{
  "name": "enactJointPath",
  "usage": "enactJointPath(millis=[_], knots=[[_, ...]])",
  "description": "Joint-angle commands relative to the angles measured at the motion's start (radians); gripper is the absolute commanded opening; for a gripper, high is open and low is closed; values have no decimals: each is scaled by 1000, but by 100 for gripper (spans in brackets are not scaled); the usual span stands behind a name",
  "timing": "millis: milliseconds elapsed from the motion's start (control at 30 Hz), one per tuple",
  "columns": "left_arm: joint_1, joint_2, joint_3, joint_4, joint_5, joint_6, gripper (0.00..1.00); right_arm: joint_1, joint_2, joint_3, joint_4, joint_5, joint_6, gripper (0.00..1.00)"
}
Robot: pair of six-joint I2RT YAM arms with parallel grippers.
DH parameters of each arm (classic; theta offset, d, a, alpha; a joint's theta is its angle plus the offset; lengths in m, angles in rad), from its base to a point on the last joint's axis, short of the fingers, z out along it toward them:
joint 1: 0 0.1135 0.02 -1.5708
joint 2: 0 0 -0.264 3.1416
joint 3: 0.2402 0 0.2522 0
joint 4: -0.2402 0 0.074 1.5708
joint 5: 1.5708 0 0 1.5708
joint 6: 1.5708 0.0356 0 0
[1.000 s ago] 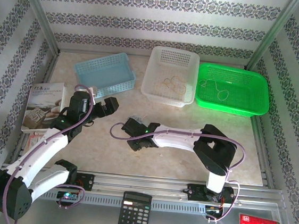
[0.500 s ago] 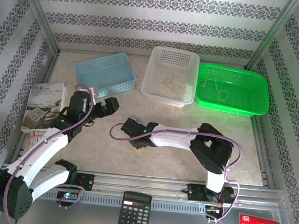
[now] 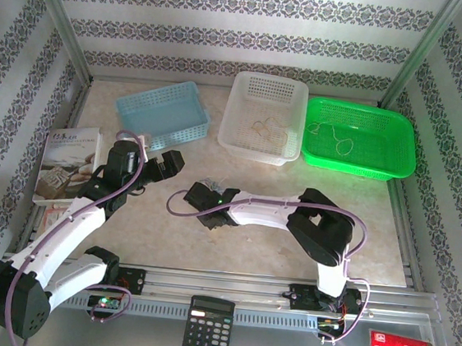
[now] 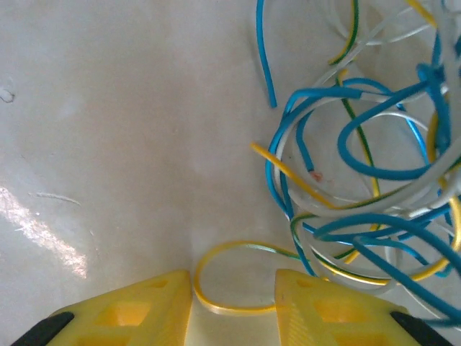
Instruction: Untangle the cables
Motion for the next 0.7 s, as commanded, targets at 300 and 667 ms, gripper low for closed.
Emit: enactJointPath(millis=[300, 667], knots=[[17, -28, -8, 17, 15, -20, 100, 2, -7, 5, -19, -20, -2, 7], [16, -16, -11, 17, 49, -24, 100, -92, -217, 17, 27, -306, 42, 0]])
